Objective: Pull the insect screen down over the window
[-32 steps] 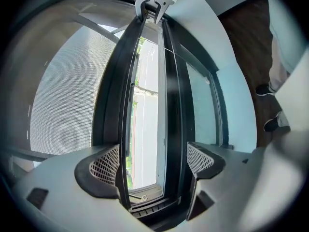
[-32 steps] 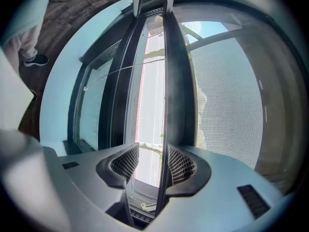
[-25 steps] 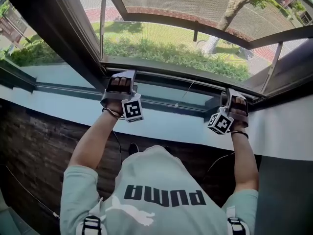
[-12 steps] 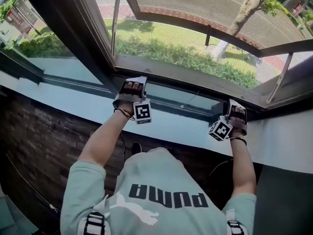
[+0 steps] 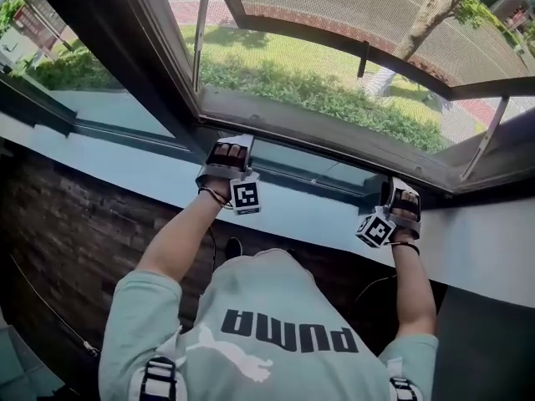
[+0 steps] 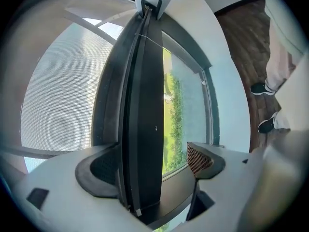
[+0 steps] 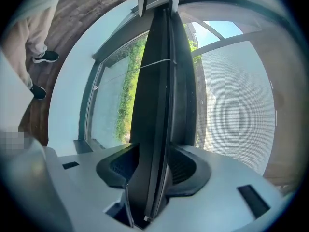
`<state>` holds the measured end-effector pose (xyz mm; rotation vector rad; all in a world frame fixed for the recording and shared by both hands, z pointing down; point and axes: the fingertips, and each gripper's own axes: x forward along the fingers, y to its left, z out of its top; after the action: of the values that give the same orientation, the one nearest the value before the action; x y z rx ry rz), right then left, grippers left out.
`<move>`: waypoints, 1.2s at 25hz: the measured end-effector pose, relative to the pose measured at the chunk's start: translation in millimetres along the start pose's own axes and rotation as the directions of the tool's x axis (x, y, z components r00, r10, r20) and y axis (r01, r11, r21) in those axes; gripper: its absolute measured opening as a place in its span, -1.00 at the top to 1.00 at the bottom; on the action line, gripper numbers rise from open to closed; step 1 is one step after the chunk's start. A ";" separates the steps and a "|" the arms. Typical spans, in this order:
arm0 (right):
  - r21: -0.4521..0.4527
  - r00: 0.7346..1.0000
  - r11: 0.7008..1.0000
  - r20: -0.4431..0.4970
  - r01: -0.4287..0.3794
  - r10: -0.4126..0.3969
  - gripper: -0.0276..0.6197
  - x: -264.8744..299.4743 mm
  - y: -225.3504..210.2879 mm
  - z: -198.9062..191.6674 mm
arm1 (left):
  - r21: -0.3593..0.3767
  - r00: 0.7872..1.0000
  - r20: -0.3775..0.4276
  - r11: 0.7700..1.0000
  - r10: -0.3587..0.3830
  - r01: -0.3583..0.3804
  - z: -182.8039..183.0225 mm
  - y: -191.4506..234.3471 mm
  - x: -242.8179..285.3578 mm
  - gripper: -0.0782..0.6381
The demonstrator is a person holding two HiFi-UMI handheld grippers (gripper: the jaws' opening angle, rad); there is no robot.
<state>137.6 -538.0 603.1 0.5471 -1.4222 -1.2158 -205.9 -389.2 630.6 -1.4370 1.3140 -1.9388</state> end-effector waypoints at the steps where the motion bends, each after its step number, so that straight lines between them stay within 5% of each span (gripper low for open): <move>1: -0.001 1.000 1.000 0.000 0.008 -0.008 0.34 0.0 0.1 -0.1 | 0.011 1.000 -0.008 0.999 0.030 -0.030 -0.5 3.9 -0.4 -0.42; 4: -0.001 1.000 1.000 -0.004 0.027 -0.027 0.34 0.5 1.3 -1.2 | 0.015 1.000 -0.008 1.000 0.027 -0.027 0.9 -0.2 0.6 -0.41; 9: -0.001 0.999 0.999 -0.008 0.047 -0.047 0.38 1.4 -0.2 2.0 | -0.089 0.998 0.043 0.994 -0.055 0.058 9.1 -14.8 -1.3 -0.39; 11: 0.001 0.998 0.998 -0.011 0.064 -0.064 0.40 3.0 0.9 3.5 | -0.078 1.000 0.012 0.997 -0.022 0.023 5.6 -13.3 0.5 -0.39; 15: 0.022 0.989 0.989 -0.015 0.144 -0.144 0.43 6.2 -2.0 4.2 | 0.068 0.984 -0.073 0.985 0.162 -0.157 -9.7 12.3 1.0 -0.37; 18: 0.015 0.986 0.986 0.001 0.166 -0.166 0.44 6.4 -6.6 5.2 | 0.052 0.980 -0.093 0.984 0.177 -0.172 -8.6 12.5 2.2 -0.32; 27: -0.026 0.997 0.997 0.035 0.066 -0.065 0.47 1.5 -7.9 -0.1 | 0.024 0.956 -0.153 0.968 0.251 -0.250 -3.3 16.5 7.1 -0.30; 30: -0.066 0.994 0.992 0.046 0.107 -0.104 0.45 0.9 -7.6 -2.3 | 0.013 0.955 -0.155 0.967 0.254 -0.256 -2.1 16.3 6.3 -0.30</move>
<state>137.2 -542.3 596.4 0.5581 -1.3962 -1.3622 -213.7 -400.8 619.9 -1.0745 1.4952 -1.9032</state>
